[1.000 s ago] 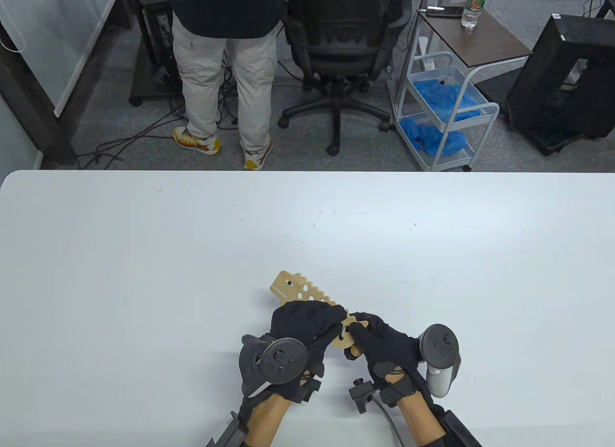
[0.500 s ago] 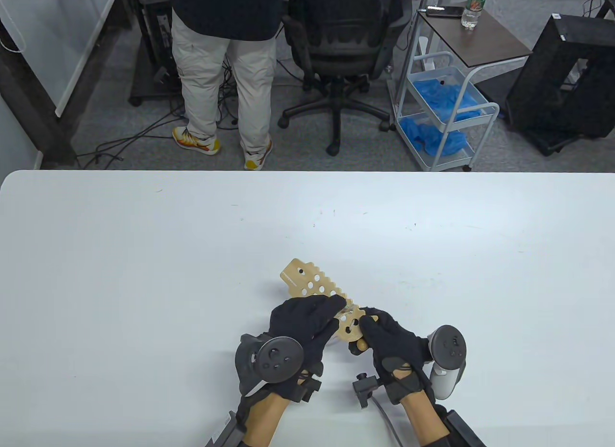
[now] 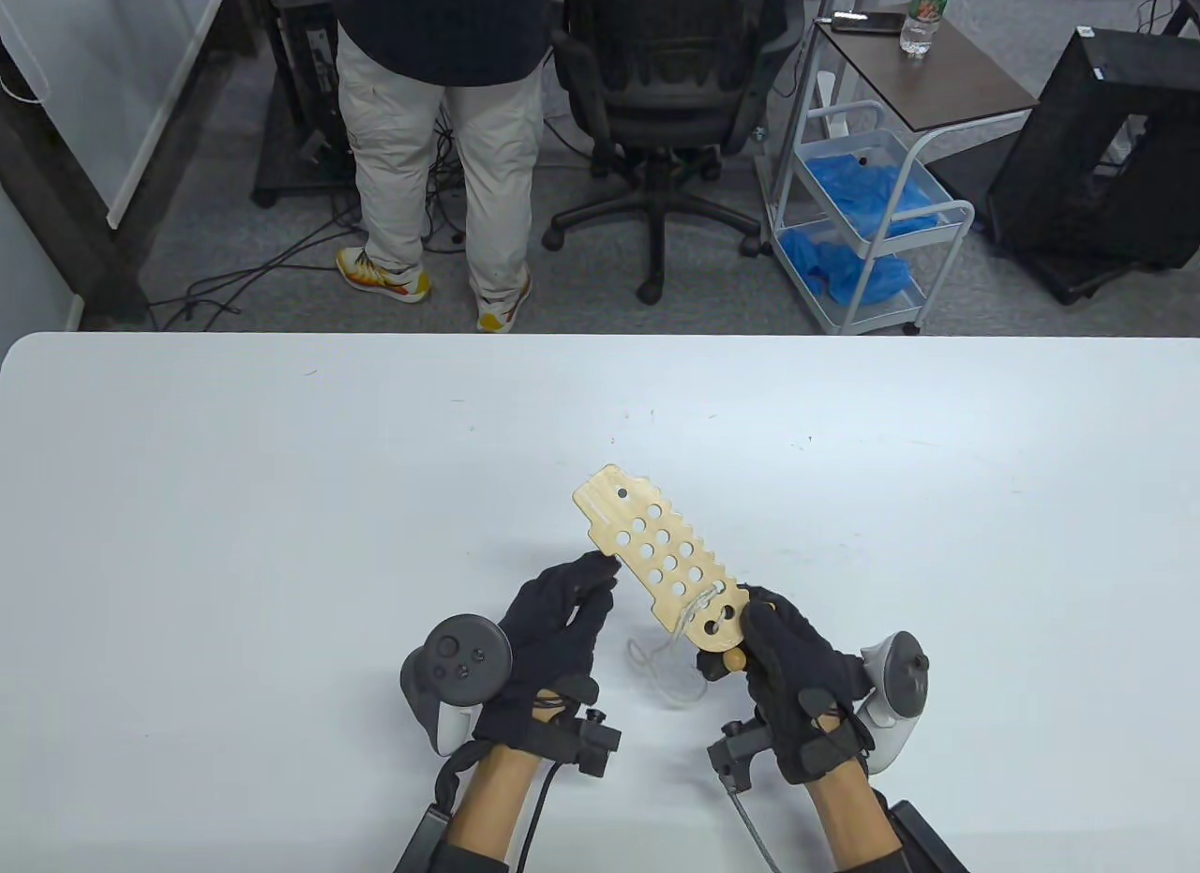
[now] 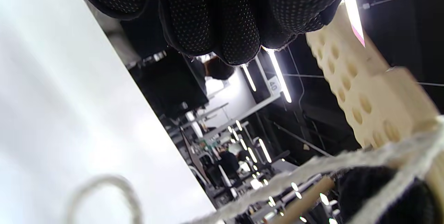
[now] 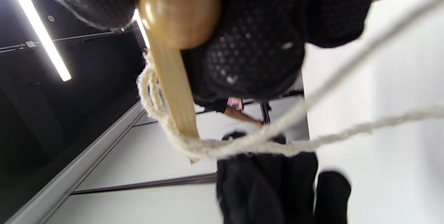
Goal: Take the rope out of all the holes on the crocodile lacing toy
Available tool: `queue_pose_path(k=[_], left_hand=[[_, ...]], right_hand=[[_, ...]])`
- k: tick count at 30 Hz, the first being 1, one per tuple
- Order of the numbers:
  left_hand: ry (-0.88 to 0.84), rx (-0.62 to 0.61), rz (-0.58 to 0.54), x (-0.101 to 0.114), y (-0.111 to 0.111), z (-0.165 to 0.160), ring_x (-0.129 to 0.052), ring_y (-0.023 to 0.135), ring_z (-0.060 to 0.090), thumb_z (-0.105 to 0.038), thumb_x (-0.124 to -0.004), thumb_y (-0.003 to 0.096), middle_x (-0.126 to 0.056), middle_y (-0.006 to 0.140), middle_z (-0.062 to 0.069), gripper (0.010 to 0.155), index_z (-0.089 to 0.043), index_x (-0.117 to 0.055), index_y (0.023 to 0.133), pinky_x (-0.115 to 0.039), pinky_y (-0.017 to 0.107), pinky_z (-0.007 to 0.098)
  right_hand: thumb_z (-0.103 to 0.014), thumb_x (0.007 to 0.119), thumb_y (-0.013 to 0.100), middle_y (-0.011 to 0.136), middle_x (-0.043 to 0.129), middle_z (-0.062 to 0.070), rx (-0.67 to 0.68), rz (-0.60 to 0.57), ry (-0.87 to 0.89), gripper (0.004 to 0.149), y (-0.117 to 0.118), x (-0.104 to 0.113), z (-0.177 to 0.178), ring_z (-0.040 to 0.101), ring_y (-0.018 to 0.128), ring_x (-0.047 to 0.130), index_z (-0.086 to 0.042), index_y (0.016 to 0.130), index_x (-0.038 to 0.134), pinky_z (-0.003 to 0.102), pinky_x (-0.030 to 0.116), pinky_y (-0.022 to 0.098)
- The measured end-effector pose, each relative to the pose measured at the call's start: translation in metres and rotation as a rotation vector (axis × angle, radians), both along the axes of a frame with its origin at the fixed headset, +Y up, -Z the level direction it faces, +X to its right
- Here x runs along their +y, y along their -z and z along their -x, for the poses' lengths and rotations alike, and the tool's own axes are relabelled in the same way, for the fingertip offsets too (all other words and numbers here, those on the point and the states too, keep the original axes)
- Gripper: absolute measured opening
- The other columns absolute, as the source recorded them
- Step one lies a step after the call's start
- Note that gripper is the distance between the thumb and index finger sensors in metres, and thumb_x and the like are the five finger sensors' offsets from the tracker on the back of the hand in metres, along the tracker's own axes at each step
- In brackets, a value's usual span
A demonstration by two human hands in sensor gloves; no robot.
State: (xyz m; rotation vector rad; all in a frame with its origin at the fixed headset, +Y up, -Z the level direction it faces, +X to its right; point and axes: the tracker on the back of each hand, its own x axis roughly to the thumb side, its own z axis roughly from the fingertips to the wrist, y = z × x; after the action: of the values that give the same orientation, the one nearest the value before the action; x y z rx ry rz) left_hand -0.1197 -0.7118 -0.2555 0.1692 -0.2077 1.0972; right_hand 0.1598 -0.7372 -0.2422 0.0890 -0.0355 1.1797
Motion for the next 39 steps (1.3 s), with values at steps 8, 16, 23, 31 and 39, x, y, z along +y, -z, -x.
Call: queue_pose_path(k=[8,16,23,31,39], left_hand=[[-0.134,-0.234,0.042,-0.003,0.003,-0.015,-0.077,0.095,0.028,-0.042,-0.077,0.0494,-0.082,0.105,0.001,0.053,-0.042,-0.074,0.102,-0.064,0.069,0.063],[-0.165,-0.403,0.089,-0.008,0.003,-0.027,-0.075,0.098,0.030,-0.035,-0.080,0.0490,-0.080,0.109,-0.002,0.057,-0.043,-0.071,0.105,-0.061,0.070,0.066],[-0.139,-0.451,0.093,-0.007,0.000,-0.034,-0.078,0.096,0.029,-0.033,-0.082,0.0483,-0.084,0.106,-0.003,0.059,-0.040,-0.070,0.105,-0.062,0.070,0.066],[-0.092,-0.472,0.118,-0.008,0.001,-0.035,-0.082,0.092,0.028,-0.030,-0.085,0.0475,-0.089,0.101,-0.002,0.060,-0.040,-0.070,0.105,-0.063,0.070,0.066],[0.022,-0.418,0.073,-0.003,-0.001,-0.038,-0.089,0.078,0.023,-0.028,-0.087,0.0462,-0.093,0.087,-0.002,0.060,-0.034,-0.072,0.104,-0.067,0.068,0.062]], right_hand=[[-0.038,0.081,0.043,0.055,0.100,0.020,0.185,-0.031,0.048,0.049,0.001,0.001,0.016,0.029,0.033,0.103,-0.001,0.075,0.084,0.056,0.081,0.041],[-0.038,0.080,0.043,0.055,0.100,0.020,0.243,-0.045,0.079,0.049,0.001,0.002,0.021,0.028,0.032,0.103,-0.001,0.075,0.084,0.056,0.082,0.040],[-0.038,0.081,0.043,0.053,0.101,0.020,0.253,-0.040,0.106,0.049,0.001,0.001,0.022,0.027,0.031,0.104,0.000,0.074,0.084,0.056,0.082,0.039],[-0.038,0.080,0.043,0.053,0.101,0.020,0.261,-0.044,0.112,0.049,0.002,-0.001,0.021,0.028,0.031,0.104,0.000,0.074,0.084,0.056,0.082,0.039],[-0.038,0.080,0.044,0.055,0.100,0.020,0.245,-0.044,0.094,0.049,0.005,-0.003,0.016,0.028,0.032,0.103,-0.001,0.075,0.084,0.056,0.082,0.040]])
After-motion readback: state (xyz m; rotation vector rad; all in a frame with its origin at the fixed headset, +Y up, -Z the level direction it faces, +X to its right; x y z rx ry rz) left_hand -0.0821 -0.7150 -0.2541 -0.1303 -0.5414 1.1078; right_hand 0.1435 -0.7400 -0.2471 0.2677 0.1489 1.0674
